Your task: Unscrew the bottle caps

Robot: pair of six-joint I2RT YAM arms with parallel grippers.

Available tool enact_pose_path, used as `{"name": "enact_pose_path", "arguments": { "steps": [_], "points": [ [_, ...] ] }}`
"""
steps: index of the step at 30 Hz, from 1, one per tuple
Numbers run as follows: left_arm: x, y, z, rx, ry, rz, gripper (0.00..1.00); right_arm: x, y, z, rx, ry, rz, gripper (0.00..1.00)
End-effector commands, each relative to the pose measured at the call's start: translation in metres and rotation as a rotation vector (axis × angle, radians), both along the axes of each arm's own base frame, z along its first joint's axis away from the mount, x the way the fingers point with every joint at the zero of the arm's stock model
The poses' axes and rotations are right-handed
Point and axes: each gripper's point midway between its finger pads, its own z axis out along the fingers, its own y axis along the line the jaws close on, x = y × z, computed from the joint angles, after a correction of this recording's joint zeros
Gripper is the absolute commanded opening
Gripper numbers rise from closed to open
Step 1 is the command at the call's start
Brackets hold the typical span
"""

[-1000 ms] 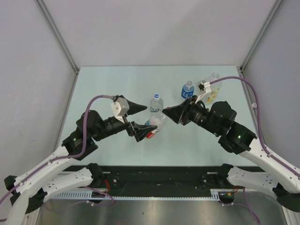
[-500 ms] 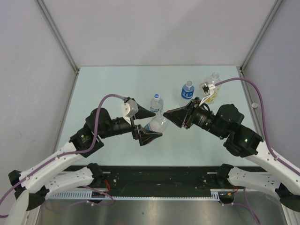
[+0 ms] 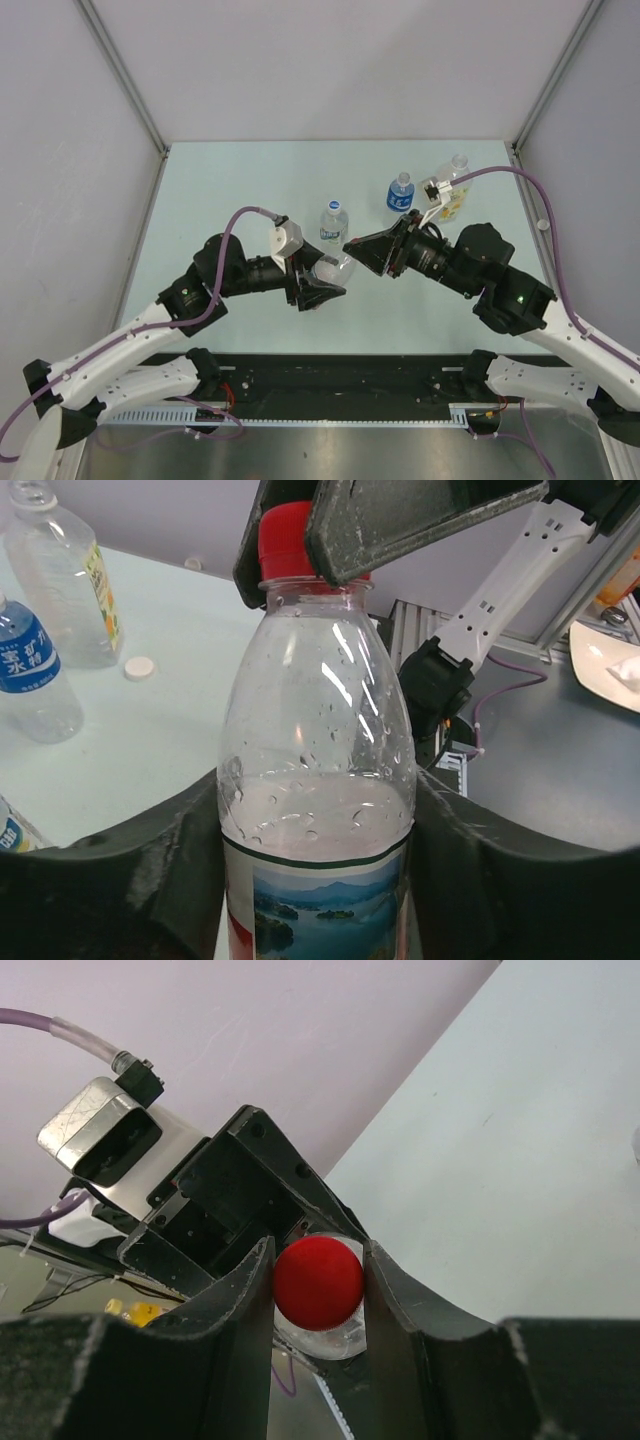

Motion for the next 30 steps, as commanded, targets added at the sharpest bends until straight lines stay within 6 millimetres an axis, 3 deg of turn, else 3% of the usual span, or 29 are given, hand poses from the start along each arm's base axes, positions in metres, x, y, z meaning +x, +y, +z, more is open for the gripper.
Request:
{"name": "enact_pose_path", "arguments": {
  "steps": [1, 3, 6, 10, 14, 15, 17, 21, 30],
  "points": [
    [-0.003, 0.002, 0.01, -0.037, -0.034, -0.014, 0.6, -0.002, -0.004, 0.031, 0.066, -0.054, -0.011, 0.23],
    [-0.003, 0.004, 0.012, -0.042, -0.045, -0.005, 0.53, 0.001, -0.008, 0.036, 0.071, -0.057, -0.033, 0.41],
    [0.0, 0.005, 0.015, -0.047, -0.062, 0.012, 0.43, 0.004, -0.01, 0.04, 0.073, -0.059, -0.054, 0.53],
    [0.007, 0.009, 0.019, -0.048, -0.083, 0.06, 0.35, 0.008, -0.018, 0.051, 0.086, -0.07, -0.098, 0.61],
    [0.03, 0.02, 0.021, -0.059, -0.084, 0.224, 0.2, 0.018, -0.031, 0.052, 0.102, -0.046, -0.198, 0.64],
    [0.036, 0.023, 0.019, -0.055, -0.093, 0.267, 0.1, 0.019, -0.032, 0.051, 0.101, -0.037, -0.213, 0.64],
    [0.047, 0.03, 0.018, -0.048, -0.109, 0.37, 0.0, 0.024, -0.035, 0.049, 0.102, -0.023, -0.248, 0.63],
    [0.056, 0.038, 0.025, -0.042, -0.192, 0.502, 0.0, 0.027, -0.031, 0.047, 0.107, -0.005, -0.261, 0.6],
    [0.062, 0.043, 0.017, 0.041, -0.281, 0.669, 0.0, 0.036, -0.015, 0.044, 0.113, 0.021, -0.267, 0.59]
  ]
}}
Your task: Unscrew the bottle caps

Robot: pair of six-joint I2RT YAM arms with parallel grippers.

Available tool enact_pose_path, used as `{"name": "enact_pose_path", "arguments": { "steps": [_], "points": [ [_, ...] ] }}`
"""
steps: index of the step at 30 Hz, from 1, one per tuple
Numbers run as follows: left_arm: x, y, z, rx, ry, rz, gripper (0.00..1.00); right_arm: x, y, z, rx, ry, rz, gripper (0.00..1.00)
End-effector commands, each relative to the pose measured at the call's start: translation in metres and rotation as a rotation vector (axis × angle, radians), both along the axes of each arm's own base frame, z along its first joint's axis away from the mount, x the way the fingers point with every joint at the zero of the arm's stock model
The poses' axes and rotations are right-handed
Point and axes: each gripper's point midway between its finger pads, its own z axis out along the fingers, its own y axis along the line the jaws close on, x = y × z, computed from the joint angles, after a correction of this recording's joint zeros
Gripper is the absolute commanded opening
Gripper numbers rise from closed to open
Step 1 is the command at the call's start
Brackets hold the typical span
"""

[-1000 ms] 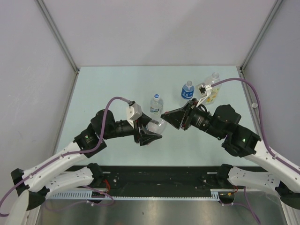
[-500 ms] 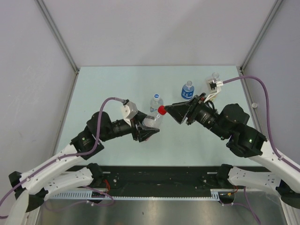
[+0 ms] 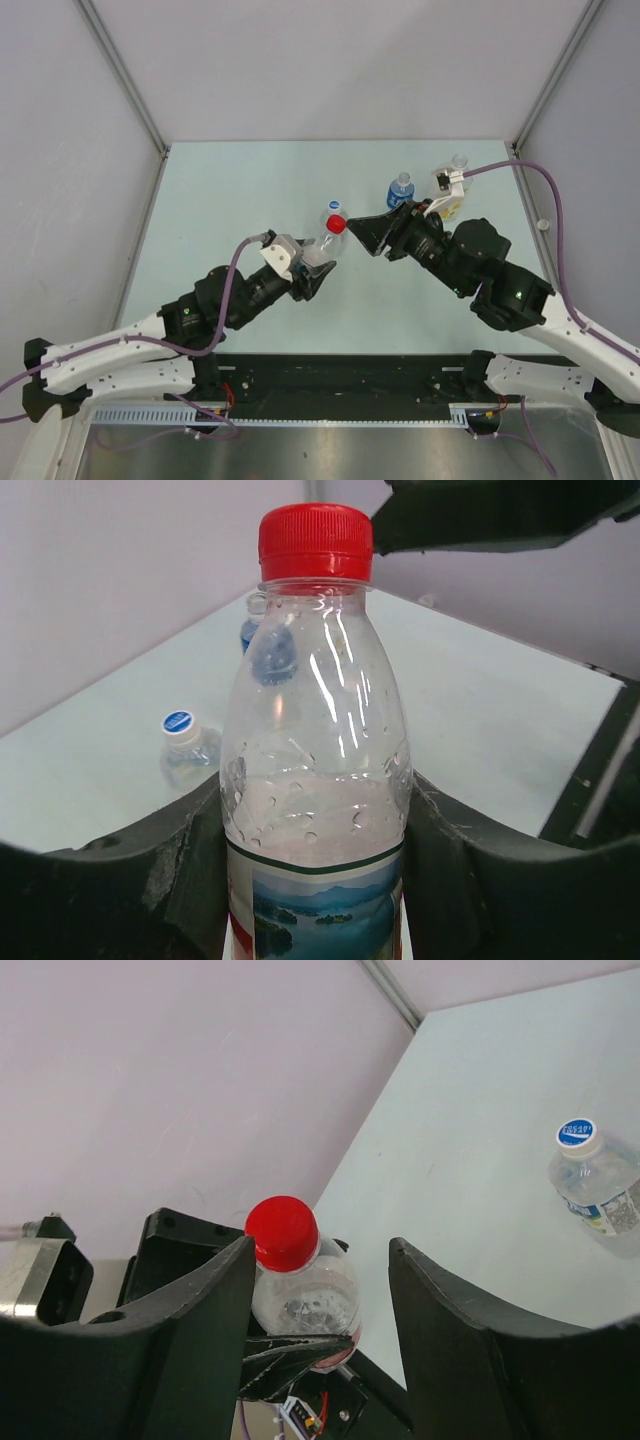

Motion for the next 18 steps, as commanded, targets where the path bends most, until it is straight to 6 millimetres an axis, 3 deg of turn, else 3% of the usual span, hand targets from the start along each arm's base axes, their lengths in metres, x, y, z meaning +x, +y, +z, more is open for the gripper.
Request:
{"name": "enact_pose_path", "arguments": {
  "steps": [1, 18],
  "points": [
    [0.021, 0.015, 0.007, 0.02, -0.06, 0.173, 0.0, 0.001, 0.002, 0.027, 0.079, -0.017, -0.015, 0.59],
    [0.016, 0.007, 0.002, 0.034, -0.062, 0.155, 0.0, 0.013, 0.024, 0.024, 0.05, -0.042, -0.011, 0.58]
  ]
}}
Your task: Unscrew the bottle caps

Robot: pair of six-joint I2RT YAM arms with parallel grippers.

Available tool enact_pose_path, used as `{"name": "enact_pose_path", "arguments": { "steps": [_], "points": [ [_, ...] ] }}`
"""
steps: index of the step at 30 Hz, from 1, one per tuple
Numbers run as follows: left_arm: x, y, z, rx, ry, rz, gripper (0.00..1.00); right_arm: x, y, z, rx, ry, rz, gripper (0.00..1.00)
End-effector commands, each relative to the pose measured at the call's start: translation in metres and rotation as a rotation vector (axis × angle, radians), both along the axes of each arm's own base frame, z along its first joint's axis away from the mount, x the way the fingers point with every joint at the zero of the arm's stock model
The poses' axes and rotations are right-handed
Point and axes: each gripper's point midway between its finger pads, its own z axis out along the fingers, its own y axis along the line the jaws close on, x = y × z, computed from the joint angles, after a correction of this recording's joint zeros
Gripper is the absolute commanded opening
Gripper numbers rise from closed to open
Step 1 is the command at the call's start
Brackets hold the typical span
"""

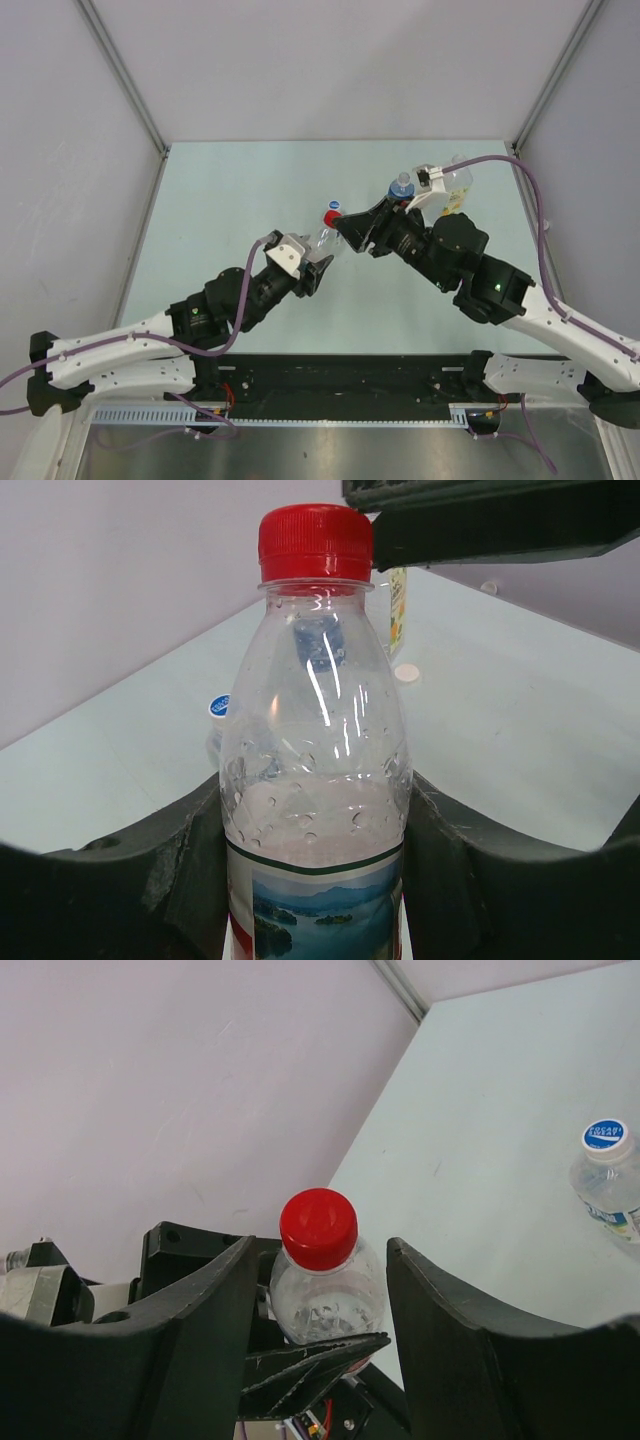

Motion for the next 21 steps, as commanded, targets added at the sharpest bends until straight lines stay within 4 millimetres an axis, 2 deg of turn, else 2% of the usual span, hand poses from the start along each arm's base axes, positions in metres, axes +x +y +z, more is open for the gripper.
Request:
{"name": "enact_pose_path", "arguments": {
  "steps": [1, 10, 19, 21],
  "points": [
    [-0.001, -0.001, 0.012, -0.033, -0.029, -0.001, 0.0, 0.006, -0.001, 0.033, 0.064, -0.063, -0.025, 0.58],
    [-0.002, 0.0, 0.011, -0.03, -0.032, -0.006, 0.0, 0.016, 0.007, 0.024, 0.042, -0.053, -0.022, 0.54],
    [-0.004, 0.0, 0.012, -0.039, -0.029, -0.014, 0.0, 0.017, 0.014, 0.018, 0.022, -0.055, 0.015, 0.26],
    [-0.004, 0.0, 0.014, -0.045, -0.031, -0.012, 0.0, 0.016, 0.017, 0.016, 0.015, -0.054, 0.031, 0.17]
  ]
}}
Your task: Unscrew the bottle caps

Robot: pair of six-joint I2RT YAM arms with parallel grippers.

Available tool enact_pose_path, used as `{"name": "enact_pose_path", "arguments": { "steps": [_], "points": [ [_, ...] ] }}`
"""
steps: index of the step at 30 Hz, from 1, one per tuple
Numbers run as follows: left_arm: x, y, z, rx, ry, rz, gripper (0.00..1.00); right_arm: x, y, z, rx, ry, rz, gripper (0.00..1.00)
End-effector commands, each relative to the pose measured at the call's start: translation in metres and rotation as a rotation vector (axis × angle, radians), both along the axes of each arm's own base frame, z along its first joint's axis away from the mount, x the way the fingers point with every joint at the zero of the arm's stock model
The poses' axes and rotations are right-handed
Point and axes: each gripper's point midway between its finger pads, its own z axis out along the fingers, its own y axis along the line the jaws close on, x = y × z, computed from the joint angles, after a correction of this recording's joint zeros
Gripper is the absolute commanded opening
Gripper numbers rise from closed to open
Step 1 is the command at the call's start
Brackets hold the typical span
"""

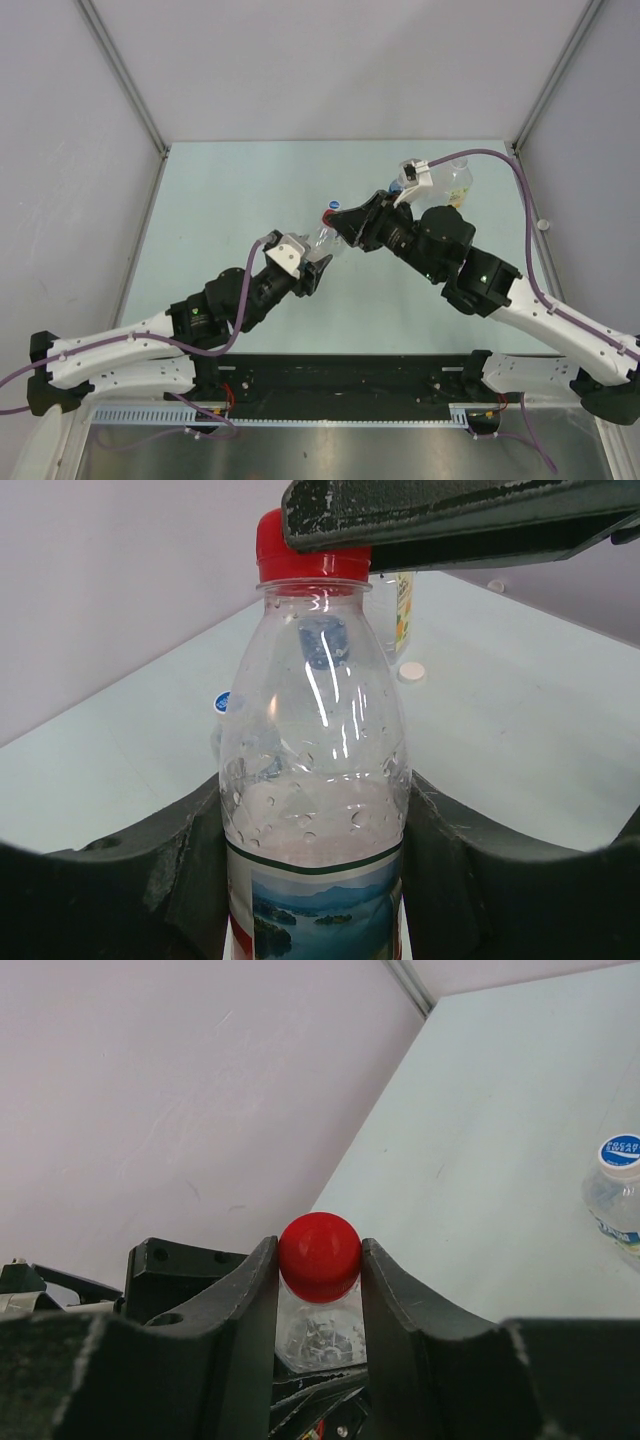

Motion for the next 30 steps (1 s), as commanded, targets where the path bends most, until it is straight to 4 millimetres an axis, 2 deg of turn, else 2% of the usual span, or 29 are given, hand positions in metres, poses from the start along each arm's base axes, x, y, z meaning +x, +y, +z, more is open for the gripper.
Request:
{"name": "enact_pose_path", "arguments": {
  "steps": [1, 2, 5, 7, 10, 11, 12, 14, 15, 17, 18, 22, 24, 25, 27, 28, 30],
  "points": [
    [-0.004, 0.0, 0.015, -0.049, -0.033, -0.02, 0.0, 0.002, 0.003, 0.021, 0.032, -0.044, 0.017, 0.12],
    [-0.004, 0.001, 0.017, -0.054, -0.035, -0.019, 0.0, 0.001, 0.003, 0.021, 0.029, -0.047, 0.025, 0.0],
    [-0.012, 0.0, 0.025, -0.075, -0.035, -0.064, 0.0, -0.008, 0.003, 0.024, 0.004, -0.094, 0.075, 0.0],
    [-0.019, 0.004, 0.038, -0.107, -0.042, -0.101, 0.0, -0.015, 0.002, 0.026, -0.028, -0.144, 0.115, 0.0],
    [-0.041, 0.005, 0.061, -0.179, -0.058, -0.233, 0.0, -0.027, -0.006, 0.032, -0.065, -0.22, 0.168, 0.0],
    [-0.058, -0.001, 0.067, -0.194, -0.065, -0.349, 0.0, -0.032, -0.007, 0.035, -0.067, -0.246, 0.2, 0.0],
    [-0.061, 0.004, 0.077, -0.215, -0.071, -0.376, 0.0, -0.043, -0.007, 0.038, -0.067, -0.279, 0.256, 0.0],
    [-0.076, 0.0, 0.084, -0.237, -0.054, -0.483, 0.0, -0.053, -0.007, 0.042, -0.081, -0.346, 0.321, 0.0],
    [-0.089, -0.002, 0.092, -0.25, -0.051, -0.578, 0.0, -0.066, -0.005, 0.043, -0.078, -0.368, 0.398, 0.0],
    [-0.1, -0.007, 0.092, -0.261, -0.008, -0.662, 0.0, -0.077, -0.004, 0.044, -0.095, -0.429, 0.461, 0.0],
    [-0.112, -0.009, 0.093, -0.25, -0.004, -0.75, 0.0, -0.088, -0.003, 0.043, -0.094, -0.452, 0.523, 0.0],
    [-0.132, -0.017, 0.092, -0.243, 0.071, -0.923, 0.0, -0.117, -0.001, 0.044, -0.08, -0.529, 0.688, 0.0],
    [-0.133, -0.02, 0.093, -0.243, 0.083, -0.966, 0.0, -0.129, -0.001, 0.043, -0.072, -0.555, 0.758, 0.0],
    [-0.144, -0.02, 0.092, -0.235, 0.104, -1.033, 0.0, -0.133, -0.002, 0.043, -0.07, -0.56, 0.778, 0.0],
    [-0.144, -0.022, 0.093, -0.235, 0.113, -1.077, 0.0, -0.145, -0.003, 0.04, -0.067, -0.578, 0.853, 0.0],
    [-0.151, -0.02, 0.093, -0.232, 0.137, -1.129, 0.0, -0.148, -0.004, 0.04, -0.064, -0.587, 0.872, 0.0],
    [-0.151, -0.021, 0.094, -0.236, 0.137, -1.173, 0.0, -0.16, -0.007, 0.037, -0.057, -0.603, 0.95, 0.0]
  ]
}}
